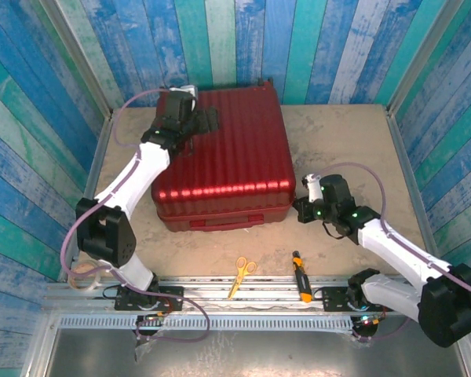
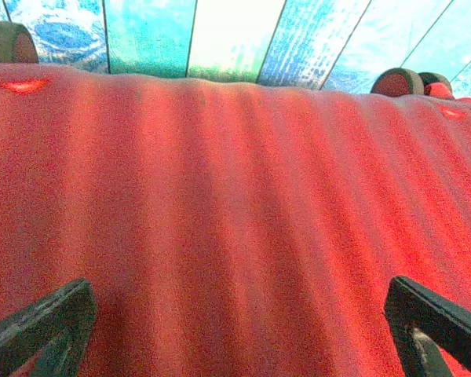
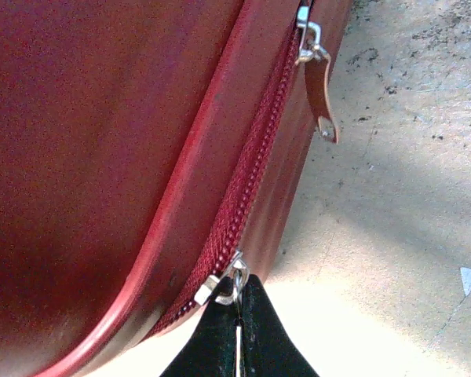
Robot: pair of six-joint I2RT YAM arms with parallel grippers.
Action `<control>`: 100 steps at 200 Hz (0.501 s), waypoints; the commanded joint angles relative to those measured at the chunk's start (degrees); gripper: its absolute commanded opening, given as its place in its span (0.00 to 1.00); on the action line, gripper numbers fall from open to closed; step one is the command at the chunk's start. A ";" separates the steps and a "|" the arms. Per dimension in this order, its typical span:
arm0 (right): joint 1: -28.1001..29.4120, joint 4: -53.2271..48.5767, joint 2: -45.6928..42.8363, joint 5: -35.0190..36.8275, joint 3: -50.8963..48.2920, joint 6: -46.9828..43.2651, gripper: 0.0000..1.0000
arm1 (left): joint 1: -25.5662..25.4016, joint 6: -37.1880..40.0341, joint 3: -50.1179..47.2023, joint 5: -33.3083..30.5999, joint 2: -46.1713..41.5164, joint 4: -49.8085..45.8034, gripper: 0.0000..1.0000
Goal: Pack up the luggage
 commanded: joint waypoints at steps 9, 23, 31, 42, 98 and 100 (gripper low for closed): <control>-3.28 0.41 2.61 4.87 3.65 -2.45 0.01 | 0.57 -1.78 -6.61 -1.16 6.19 -17.53 0.99; -4.46 0.17 4.49 3.67 5.13 -4.01 0.00 | 0.55 -1.43 -6.88 -1.22 6.17 -17.12 0.98; -5.12 0.03 5.71 3.00 6.14 -5.11 0.00 | 0.57 -1.17 -7.10 -1.22 6.19 -16.84 0.98; -6.15 -0.11 7.54 1.80 7.64 -6.35 0.01 | 0.57 -0.77 -7.46 -1.03 5.75 -16.17 0.98; -9.56 -0.08 19.26 -4.18 16.47 -10.72 0.01 | 0.56 0.65 -9.04 0.01 3.14 -13.29 0.98; -9.56 -0.12 19.47 -4.26 16.65 -10.72 0.00 | 0.56 0.62 -9.10 -0.02 3.09 -13.32 0.98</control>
